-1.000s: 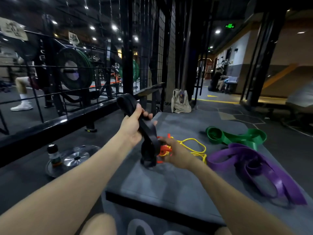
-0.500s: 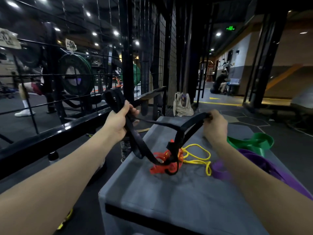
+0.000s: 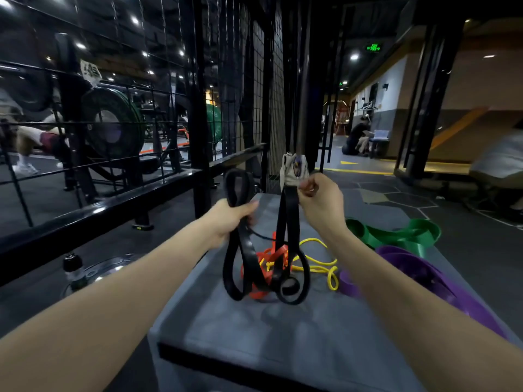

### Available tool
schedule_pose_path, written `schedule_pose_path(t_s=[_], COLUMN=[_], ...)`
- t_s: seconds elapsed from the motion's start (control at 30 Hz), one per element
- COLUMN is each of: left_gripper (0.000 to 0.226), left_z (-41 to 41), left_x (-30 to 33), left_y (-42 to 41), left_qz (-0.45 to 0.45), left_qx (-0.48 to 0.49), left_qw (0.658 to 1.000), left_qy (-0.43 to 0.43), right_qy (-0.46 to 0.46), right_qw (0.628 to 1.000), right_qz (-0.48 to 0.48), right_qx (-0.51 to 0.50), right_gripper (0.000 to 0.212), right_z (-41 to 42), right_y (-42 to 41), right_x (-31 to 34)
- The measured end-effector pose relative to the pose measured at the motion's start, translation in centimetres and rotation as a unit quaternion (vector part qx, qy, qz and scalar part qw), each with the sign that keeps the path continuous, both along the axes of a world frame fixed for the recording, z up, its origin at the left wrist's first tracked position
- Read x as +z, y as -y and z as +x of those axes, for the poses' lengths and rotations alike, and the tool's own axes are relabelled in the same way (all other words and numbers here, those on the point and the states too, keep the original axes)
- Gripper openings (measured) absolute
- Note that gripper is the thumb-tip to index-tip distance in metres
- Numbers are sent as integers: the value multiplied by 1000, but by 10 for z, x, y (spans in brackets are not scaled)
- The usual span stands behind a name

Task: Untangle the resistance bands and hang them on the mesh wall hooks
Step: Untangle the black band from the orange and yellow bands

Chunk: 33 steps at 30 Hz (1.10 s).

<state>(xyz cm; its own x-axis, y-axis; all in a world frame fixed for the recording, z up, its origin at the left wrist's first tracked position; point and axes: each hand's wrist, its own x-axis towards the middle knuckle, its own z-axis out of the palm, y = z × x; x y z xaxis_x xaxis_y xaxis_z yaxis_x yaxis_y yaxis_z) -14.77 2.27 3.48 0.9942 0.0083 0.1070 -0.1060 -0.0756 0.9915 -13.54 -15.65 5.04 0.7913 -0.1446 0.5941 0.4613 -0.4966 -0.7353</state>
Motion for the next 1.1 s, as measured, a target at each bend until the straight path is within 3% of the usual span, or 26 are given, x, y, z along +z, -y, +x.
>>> schedule_pose_path(t_s=[0.1,0.2,0.33,0.47,0.63,0.77,0.87,0.93,0.97,1.03,1.07,1.1], left_gripper=[15,16,18,16,8,11,12,15,17,19,18,18], left_z=[-7,-11,-11,-13,-17,-23,-26,-28,-30,-33,-34,-35], left_x=[-8,-13,-14,-6,13,36,51,62,67,77,81,86], left_y=[4,1,-12,-19,-16,-22,-32,-37,-37,-36,-34,-31], left_qz=[65,86,66,102,-13,-83,-131,-168,-180,-198,-205,-210], left_qx=[-37,-31,4,4,9,24,61,83,85,75,64,50], left_qw=[997,994,996,994,998,993,987,979,977,974,973,972], left_qy=[7,64,62,44,62,79,75,76,79,83,86,91], right_qy=[-85,-174,-226,-241,-279,-305,-276,-291,-328,-363,-350,-333], right_qw=[987,952,931,930,925,880,889,924,936,897,859,840], right_qz=[133,234,244,210,98,268,315,217,97,-254,-371,-424], right_qx=[24,97,153,181,237,247,186,118,88,9,-33,-59], right_gripper=[34,28,18,23,40,10,19,26,22,19,26,30], right_z=[6,6,-1,-6,-18,-26,-22,-22,-24,-28,-31,-36], right_y=[-6,-7,-6,-9,-17,-20,-4,10,16,29,32,33], right_x=[5,2,-7,-7,-9,-2,-1,-5,-10,-19,-22,-23])
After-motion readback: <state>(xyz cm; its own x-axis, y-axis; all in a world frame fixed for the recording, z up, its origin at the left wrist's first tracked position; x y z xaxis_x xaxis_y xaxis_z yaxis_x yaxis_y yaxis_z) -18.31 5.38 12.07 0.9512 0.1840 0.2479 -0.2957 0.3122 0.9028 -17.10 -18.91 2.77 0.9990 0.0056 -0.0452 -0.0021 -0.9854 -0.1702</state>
